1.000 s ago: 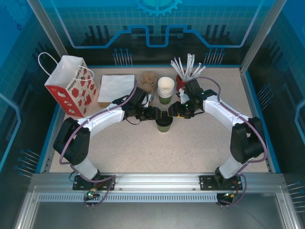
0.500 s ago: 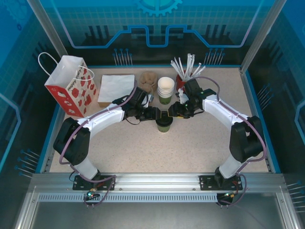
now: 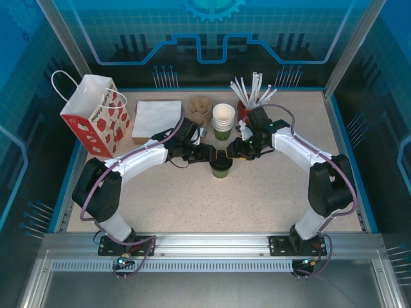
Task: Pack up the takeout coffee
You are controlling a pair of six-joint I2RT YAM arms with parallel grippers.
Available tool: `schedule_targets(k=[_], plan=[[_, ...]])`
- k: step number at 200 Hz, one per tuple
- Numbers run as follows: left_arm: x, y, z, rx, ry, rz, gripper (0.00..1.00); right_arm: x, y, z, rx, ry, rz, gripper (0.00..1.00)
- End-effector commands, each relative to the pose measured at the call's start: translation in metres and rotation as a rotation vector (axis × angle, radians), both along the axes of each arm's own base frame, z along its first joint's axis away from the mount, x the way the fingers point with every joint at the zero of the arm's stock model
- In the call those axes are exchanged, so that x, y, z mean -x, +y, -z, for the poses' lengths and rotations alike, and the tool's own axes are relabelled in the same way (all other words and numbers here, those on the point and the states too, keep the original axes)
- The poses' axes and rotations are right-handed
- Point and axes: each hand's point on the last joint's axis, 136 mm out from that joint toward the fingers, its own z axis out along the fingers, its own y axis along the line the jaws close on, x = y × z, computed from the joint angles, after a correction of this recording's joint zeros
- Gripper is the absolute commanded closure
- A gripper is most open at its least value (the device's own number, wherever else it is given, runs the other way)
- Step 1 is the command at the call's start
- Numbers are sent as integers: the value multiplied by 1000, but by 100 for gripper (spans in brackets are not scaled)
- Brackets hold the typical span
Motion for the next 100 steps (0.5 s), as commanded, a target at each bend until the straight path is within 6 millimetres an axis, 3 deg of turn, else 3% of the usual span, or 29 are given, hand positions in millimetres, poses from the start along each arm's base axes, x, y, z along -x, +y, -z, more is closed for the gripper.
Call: schedule_targets(k=[1, 100], plan=[[27, 21, 44, -119, 149, 1, 48, 44, -31, 57, 203, 209, -18, 57], [53, 43, 74, -201, 261, -45, 53, 39, -28, 42, 185, 167, -19, 57]])
